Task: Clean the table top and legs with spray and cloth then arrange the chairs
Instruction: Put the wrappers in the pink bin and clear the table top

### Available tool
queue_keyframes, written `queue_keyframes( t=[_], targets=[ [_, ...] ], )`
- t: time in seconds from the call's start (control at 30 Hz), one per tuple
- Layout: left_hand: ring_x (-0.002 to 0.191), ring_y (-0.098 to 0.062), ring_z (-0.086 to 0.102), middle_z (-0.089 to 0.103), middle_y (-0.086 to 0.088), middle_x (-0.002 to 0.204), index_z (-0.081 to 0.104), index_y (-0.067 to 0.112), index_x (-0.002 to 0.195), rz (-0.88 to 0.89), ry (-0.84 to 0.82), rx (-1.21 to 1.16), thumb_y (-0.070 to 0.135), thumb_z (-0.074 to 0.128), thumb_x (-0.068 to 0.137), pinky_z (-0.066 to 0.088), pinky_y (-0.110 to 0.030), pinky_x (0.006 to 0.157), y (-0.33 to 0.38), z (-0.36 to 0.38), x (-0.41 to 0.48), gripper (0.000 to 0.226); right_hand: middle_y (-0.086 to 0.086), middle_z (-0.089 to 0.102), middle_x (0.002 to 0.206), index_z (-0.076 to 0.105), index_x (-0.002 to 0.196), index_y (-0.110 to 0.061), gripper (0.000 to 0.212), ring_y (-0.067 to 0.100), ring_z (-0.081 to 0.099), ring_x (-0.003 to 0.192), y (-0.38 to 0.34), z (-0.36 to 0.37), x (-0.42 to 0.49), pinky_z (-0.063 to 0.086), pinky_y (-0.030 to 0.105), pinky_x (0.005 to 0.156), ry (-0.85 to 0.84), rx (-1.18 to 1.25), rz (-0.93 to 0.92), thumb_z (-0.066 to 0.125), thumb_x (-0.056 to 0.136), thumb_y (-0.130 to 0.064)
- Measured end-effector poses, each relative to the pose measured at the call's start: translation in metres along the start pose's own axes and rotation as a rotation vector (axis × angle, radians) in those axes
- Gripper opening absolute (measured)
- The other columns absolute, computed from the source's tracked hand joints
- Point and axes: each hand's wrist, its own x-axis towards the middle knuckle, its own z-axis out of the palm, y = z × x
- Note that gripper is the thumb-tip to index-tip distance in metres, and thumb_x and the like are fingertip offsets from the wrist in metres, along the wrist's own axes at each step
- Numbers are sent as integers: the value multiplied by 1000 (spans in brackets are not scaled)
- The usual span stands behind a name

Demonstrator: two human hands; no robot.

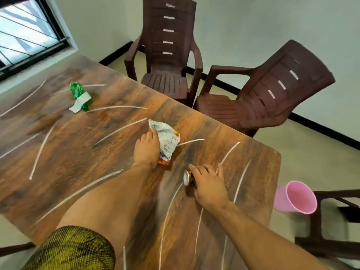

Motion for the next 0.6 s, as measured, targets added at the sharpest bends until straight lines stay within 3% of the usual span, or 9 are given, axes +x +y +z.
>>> queue_keyframes(
  t=[0.2, 0.33, 0.43, 0.5, 0.6],
  targets=[
    [117, -31, 55, 51, -10, 130, 56, 11, 131, 116, -12, -74, 18, 64, 93, 47, -41, 97, 73, -13, -36, 40, -2, 48, 144, 34, 149, -27, 69, 24, 33, 139, 55, -25, -52, 5, 61, 118, 41, 11, 126, 56, 85, -12],
    [113, -36, 61, 55, -11, 132, 56, 9, 131, 146, -70, -260, 22, 68, 91, 49, -45, 93, 157, -19, -87, 44, -1, 46, 146, 41, 143, -25, 63, 23, 29, 143, 114, -34, -108, 9, 62, 117, 70, 25, 181, 55, 84, -9],
    [112, -34, 62, 61, -10, 125, 57, 9, 124, 163, -107, -265, 25, 69, 90, 48, -43, 90, 212, -10, -127, 40, 0, 42, 148, 41, 142, -24, 59, 24, 24, 146, 157, -35, -141, 12, 61, 117, 93, 14, 210, 59, 86, -16],
    [113, -34, 61, 60, -11, 128, 54, 10, 128, 205, -113, -236, 23, 67, 90, 49, -43, 90, 260, -2, -154, 42, 1, 39, 151, 36, 144, -22, 63, 25, 23, 147, 194, -39, -172, 12, 61, 118, 79, 9, 233, 63, 87, -19],
    [116, -31, 60, 60, -10, 129, 55, 10, 127, 258, -143, -232, 27, 68, 91, 46, -39, 94, 332, 3, -181, 42, 5, 38, 151, 30, 149, -19, 74, 27, 26, 145, 245, -43, -209, 13, 62, 119, 64, -13, 275, 62, 83, -9]
  ],
)
